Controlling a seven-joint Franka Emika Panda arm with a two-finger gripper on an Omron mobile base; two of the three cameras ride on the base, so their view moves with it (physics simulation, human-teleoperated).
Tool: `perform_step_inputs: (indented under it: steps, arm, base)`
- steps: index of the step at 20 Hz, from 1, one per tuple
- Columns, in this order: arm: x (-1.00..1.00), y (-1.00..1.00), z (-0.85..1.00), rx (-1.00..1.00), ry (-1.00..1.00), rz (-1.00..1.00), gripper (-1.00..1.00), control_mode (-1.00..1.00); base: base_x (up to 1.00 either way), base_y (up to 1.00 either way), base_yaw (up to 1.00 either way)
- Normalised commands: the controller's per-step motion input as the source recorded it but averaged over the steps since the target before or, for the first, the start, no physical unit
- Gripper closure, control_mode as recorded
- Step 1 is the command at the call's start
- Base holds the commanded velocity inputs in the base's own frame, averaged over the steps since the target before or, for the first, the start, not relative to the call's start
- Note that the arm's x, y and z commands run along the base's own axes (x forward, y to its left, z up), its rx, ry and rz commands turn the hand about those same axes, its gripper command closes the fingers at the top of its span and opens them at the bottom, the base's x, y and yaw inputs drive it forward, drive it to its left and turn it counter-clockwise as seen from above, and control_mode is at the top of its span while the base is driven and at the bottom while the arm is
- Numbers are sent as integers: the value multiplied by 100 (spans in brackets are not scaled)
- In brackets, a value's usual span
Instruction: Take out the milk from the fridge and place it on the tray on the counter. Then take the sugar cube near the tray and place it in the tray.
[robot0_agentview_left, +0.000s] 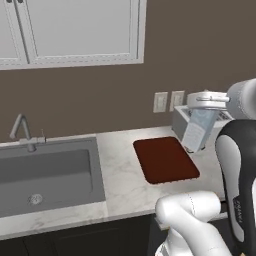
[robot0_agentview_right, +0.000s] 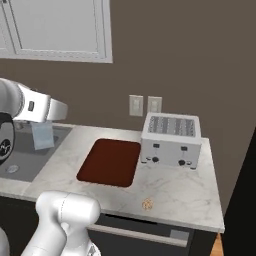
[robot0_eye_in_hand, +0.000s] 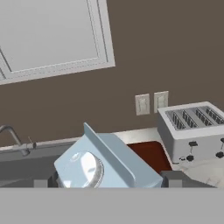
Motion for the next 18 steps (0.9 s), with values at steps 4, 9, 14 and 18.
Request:
perform_step_inputs:
  steps: [4,9,14,18]
  arm:
    - [0,0,0,0,0,0,100,100]
    - [49,0,-29,0,0,0,100,-100]
    - [89,0,-74,-1,2,0,100,-100]
    - [77,1,-68,-10,0,0,100,-100]
  base:
    - [39,-5,-8]
    - [20,-1,0]
    - [0,0,0]
    - [0,0,0]
